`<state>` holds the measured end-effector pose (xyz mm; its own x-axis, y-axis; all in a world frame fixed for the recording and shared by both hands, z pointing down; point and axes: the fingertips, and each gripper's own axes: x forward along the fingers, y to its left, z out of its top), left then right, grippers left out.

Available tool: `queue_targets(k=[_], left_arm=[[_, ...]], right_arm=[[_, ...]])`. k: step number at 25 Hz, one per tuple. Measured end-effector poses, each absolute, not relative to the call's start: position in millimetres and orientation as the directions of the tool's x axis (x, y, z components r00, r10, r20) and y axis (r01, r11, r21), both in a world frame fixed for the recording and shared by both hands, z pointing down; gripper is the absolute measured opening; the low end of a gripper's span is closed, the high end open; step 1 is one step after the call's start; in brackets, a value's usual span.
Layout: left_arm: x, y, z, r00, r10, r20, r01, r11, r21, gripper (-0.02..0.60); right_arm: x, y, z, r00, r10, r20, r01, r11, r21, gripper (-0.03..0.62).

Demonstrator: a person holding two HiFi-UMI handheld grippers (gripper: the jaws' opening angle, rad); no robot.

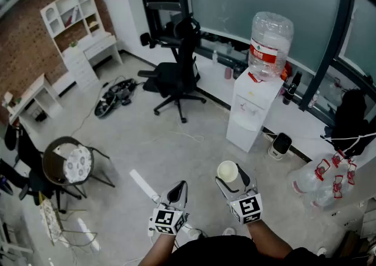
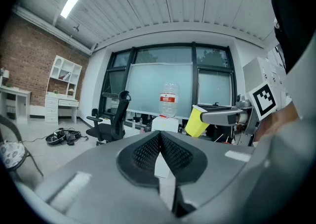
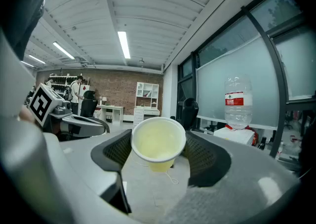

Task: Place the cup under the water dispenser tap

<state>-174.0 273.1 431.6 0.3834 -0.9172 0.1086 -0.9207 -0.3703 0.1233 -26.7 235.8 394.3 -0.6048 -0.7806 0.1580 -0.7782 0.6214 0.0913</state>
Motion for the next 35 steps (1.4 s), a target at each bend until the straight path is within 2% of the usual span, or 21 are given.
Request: queue_targets(k=[14, 23, 35], left_arm=[[-183, 274, 442, 0.386, -0.915, 0.120, -0.919, -0.370, 0.138, 0.015], [-193, 262, 446, 0.435, -0.891, 0.130, -0.898, -0.419, 0.130, 0.015], [-168, 177, 449, 0.459, -0.870, 0.178, -0.887, -0.439, 0.144, 0.015]], right_arm=[[-36, 234, 405, -0.601, -0.783, 0.162, -0.780, 0.618, 0.092, 0.345], [-43, 229, 414, -0.563, -0.809, 0.171, -0.807, 0.582, 0.096, 0.345], [-15, 141, 416, -0.551, -0.815, 0.179, -0.815, 0.572, 0.094, 0.345]])
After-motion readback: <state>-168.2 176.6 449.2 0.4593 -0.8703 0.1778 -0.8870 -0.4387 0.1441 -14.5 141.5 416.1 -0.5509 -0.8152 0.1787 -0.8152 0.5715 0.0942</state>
